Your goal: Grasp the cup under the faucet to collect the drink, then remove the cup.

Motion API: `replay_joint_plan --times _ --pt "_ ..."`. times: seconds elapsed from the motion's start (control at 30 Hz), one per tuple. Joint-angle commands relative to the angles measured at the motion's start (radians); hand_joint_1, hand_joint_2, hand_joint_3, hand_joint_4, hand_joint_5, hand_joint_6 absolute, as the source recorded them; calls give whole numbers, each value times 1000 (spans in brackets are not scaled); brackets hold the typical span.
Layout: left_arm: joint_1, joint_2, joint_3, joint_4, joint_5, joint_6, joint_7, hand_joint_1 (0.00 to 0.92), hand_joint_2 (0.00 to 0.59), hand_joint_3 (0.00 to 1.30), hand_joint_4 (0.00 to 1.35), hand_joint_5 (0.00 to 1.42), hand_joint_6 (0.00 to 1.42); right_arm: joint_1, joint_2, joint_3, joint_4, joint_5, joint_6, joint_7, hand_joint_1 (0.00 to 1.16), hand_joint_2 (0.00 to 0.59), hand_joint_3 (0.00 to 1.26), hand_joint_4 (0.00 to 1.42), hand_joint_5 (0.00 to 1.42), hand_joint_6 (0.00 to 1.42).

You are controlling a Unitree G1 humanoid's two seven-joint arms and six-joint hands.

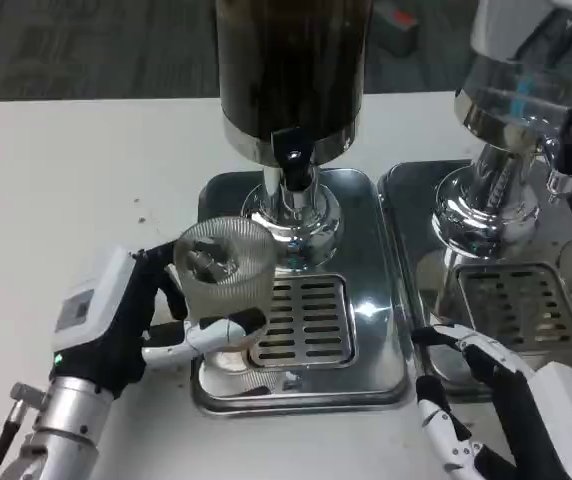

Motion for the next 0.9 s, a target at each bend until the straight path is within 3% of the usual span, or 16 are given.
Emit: replay_joint_plan --times 0.03,0.9 --pt "-42 -16 -16 24 7 -5 5 421 77 577 772 953 1334 7 6 -3 -14 4 -4 -11 339 493 334 224 221 323" --pt "-112 -70 -58 89 16 -13 -3 421 76 575 772 949 1317 28 25 -5 -34 -5 3 -5 322 496 334 224 221 323"
